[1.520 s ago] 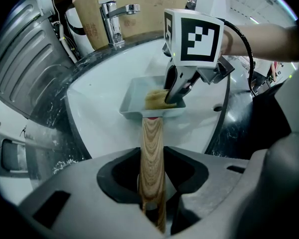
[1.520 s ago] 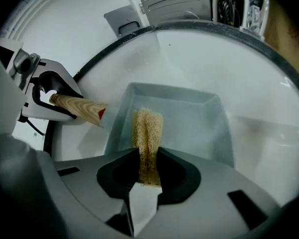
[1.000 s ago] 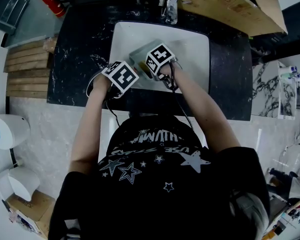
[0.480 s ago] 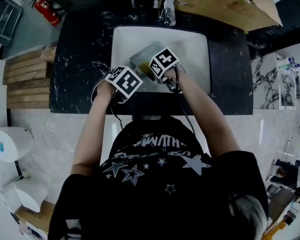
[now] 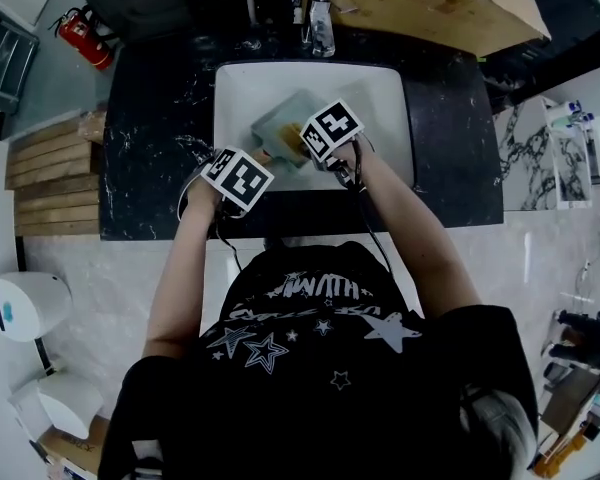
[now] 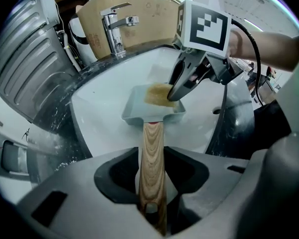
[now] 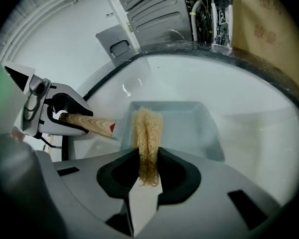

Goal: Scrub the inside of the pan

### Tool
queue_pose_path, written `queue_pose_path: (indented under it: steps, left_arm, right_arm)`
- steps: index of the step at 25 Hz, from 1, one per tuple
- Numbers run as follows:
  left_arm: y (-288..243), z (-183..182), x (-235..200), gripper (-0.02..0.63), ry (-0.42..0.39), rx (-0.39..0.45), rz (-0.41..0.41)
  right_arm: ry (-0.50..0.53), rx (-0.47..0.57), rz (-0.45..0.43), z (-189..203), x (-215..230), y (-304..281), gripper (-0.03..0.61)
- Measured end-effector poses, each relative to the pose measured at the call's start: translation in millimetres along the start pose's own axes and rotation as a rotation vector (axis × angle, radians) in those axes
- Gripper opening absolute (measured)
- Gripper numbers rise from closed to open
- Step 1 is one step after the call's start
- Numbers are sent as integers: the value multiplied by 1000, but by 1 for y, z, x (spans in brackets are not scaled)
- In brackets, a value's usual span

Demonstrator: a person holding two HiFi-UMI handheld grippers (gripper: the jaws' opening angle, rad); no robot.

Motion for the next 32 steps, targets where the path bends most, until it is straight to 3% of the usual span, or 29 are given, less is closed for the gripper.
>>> queue_pose_path:
  steps: [5,11,21,32]
  left_arm:
    - [3,-2,1,167,30,-5,-49]
    - [12,1,-3,248,118,20,-165]
    - [42,7,4,252,207,93,-320]
    - [85,-8,33,240,381,313,-439]
  right_arm:
    - [41,24,-4,-1,9,13,87]
    - [63,93,7,-3,15,27,87]
    - [118,156,-11,7,20,53,87]
    - [177,261,-4,28,25,86,87]
Point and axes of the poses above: the fingertips, and each gripper's own axes: y backward along the fingers, x to its right, z out of its underside, the point moved 6 cm from there along y, backward along the fingers, and after that the axes turned 2 degrees about y, right-handed, at the moved point
